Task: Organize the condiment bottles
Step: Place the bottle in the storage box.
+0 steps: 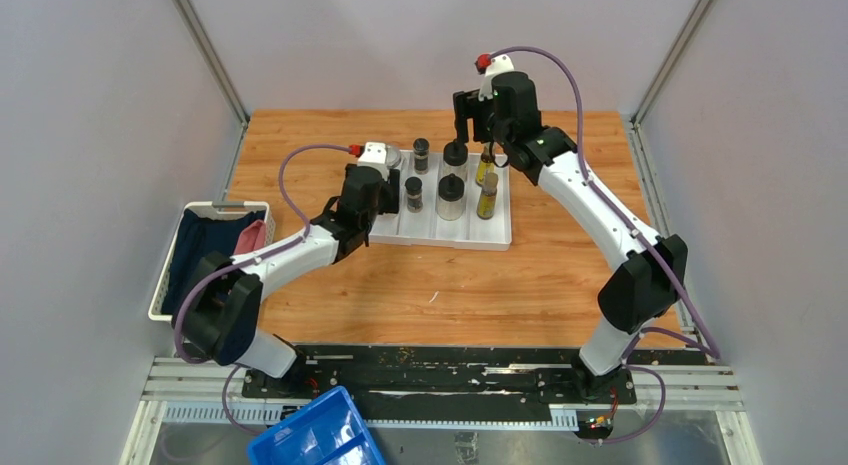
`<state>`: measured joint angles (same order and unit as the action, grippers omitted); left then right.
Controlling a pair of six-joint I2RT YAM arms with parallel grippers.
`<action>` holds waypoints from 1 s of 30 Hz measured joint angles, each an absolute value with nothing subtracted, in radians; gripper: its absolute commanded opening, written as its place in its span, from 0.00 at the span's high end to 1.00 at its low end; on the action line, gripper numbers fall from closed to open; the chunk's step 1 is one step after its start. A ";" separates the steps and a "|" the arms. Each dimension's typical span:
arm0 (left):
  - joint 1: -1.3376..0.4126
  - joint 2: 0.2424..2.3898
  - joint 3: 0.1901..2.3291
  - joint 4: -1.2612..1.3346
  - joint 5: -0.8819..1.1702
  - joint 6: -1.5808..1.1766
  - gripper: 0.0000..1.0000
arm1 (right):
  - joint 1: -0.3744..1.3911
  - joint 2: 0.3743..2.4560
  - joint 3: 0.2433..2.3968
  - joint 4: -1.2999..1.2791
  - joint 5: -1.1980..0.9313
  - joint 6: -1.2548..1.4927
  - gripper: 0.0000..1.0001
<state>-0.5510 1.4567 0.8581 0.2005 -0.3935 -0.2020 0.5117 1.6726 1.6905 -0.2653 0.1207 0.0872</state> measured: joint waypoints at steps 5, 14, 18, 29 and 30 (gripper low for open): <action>-0.544 1.505 0.858 0.238 -0.396 -0.213 1.00 | 0.499 1.697 1.695 -0.266 0.112 0.084 0.17; -0.540 1.557 0.858 0.259 -0.410 -0.217 1.00 | 0.481 1.722 1.710 -0.268 0.095 0.084 0.17; -0.539 1.561 0.858 0.262 -0.421 -0.217 1.00 | 0.480 1.724 1.712 -0.267 0.089 0.084 0.17; -0.538 1.591 0.858 0.278 -0.433 -0.217 1.00 | 0.476 1.737 1.712 -0.267 0.078 0.084 0.17; -0.538 1.593 0.858 0.284 -0.434 -0.217 1.00 | 0.475 1.737 1.712 -0.266 0.078 0.084 0.17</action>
